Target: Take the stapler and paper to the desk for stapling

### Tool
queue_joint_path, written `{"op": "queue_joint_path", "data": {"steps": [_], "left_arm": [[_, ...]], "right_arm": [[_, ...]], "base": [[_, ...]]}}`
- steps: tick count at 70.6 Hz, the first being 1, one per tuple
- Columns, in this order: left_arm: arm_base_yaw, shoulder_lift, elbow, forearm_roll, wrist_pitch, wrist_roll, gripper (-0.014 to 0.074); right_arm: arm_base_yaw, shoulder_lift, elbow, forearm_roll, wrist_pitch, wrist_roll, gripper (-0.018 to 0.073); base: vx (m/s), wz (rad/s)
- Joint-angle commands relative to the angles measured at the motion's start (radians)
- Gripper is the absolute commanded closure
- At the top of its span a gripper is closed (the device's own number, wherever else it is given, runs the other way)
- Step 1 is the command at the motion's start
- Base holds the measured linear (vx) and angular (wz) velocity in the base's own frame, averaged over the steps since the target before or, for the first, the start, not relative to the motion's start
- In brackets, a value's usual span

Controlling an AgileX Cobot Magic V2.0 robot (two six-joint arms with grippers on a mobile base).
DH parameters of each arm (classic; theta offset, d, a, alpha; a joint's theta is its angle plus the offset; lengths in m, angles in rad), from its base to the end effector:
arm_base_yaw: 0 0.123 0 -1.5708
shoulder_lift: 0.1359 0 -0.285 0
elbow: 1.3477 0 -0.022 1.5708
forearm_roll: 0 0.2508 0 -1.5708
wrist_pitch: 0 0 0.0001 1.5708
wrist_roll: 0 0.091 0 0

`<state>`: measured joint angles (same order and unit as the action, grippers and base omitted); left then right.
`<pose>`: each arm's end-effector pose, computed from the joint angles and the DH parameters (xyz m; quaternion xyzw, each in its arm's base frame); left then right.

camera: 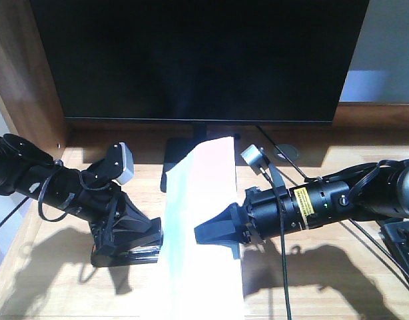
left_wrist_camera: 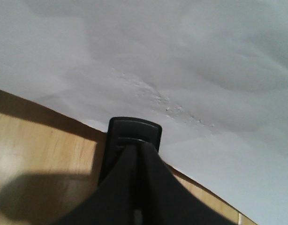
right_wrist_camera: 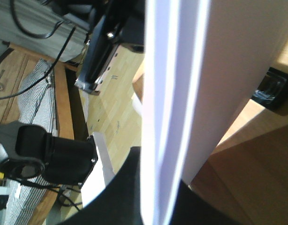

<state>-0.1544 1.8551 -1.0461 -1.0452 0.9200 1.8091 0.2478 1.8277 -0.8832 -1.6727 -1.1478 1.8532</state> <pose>0.3227 -0.1137 0.1703 0.5443 0.7441 -0.2840 0.2634 0.2784 0.1555 0.1772 -0.2156 0.7994 0.5459 0.1285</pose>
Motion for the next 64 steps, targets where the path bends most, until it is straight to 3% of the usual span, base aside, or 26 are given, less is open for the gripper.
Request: {"op": "queue_joint_path", "data": {"steps": [1, 32, 64], "left_arm": [[-0.003, -0.040, -0.023, -0.046, 0.034, -0.002, 0.0603], [-0.003, -0.040, -0.023, -0.046, 0.034, -0.002, 0.0603], [-0.003, -0.040, -0.023, -0.046, 0.034, -0.002, 0.0603]], "right_arm": [[-0.007, -0.045, -0.020, 0.032, -0.061, -0.034, 0.0562], [-0.007, -0.041, -0.018, -0.020, 0.063, -0.023, 0.0562], [0.007, 0.045, -0.018, 0.043, 0.037, -0.053, 0.0562]], "base": [[0.00, 0.00], [0.00, 0.00], [0.00, 0.00]]}}
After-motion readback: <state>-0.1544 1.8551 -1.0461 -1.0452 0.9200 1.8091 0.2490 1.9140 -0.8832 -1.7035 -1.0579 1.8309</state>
